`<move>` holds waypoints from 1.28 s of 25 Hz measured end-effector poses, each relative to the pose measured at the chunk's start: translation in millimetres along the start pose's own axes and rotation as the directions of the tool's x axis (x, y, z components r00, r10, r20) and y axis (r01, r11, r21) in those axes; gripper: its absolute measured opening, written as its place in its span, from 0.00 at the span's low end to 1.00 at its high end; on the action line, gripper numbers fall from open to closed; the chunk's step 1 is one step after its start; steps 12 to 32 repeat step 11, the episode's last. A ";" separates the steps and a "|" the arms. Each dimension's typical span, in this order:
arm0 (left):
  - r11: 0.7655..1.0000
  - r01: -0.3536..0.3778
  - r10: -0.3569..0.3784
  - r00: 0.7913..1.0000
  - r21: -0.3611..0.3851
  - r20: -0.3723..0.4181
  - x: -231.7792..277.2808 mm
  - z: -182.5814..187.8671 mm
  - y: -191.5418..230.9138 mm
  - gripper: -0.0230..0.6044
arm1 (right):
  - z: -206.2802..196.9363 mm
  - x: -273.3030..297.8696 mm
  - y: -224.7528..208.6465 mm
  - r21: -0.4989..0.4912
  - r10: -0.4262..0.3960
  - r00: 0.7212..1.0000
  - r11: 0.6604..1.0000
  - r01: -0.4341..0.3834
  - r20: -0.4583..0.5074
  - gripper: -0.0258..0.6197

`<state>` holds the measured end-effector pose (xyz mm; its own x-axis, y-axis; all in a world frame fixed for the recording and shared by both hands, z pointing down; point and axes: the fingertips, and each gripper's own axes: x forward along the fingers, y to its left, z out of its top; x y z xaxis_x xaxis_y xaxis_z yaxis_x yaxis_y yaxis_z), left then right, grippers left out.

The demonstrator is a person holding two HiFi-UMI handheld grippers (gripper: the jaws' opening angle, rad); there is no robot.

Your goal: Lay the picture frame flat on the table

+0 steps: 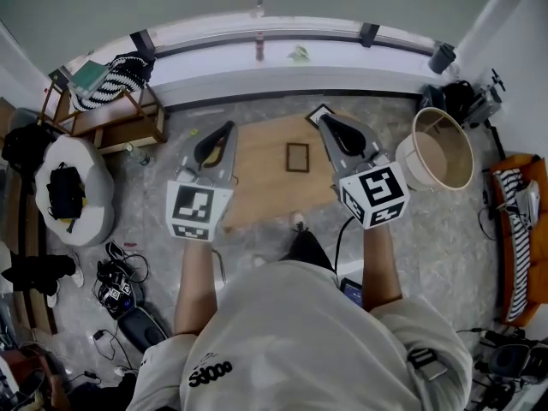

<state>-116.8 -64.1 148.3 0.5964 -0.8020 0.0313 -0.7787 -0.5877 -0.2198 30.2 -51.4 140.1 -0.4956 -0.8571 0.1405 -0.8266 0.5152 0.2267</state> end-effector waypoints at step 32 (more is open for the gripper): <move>1.000 -0.013 0.013 1.000 -0.008 -0.008 -2.0 -2.6 -1.7 0.05 | -3.9 1.8 -0.3 -0.003 0.020 1.000 1.000 -0.020 -0.008 0.04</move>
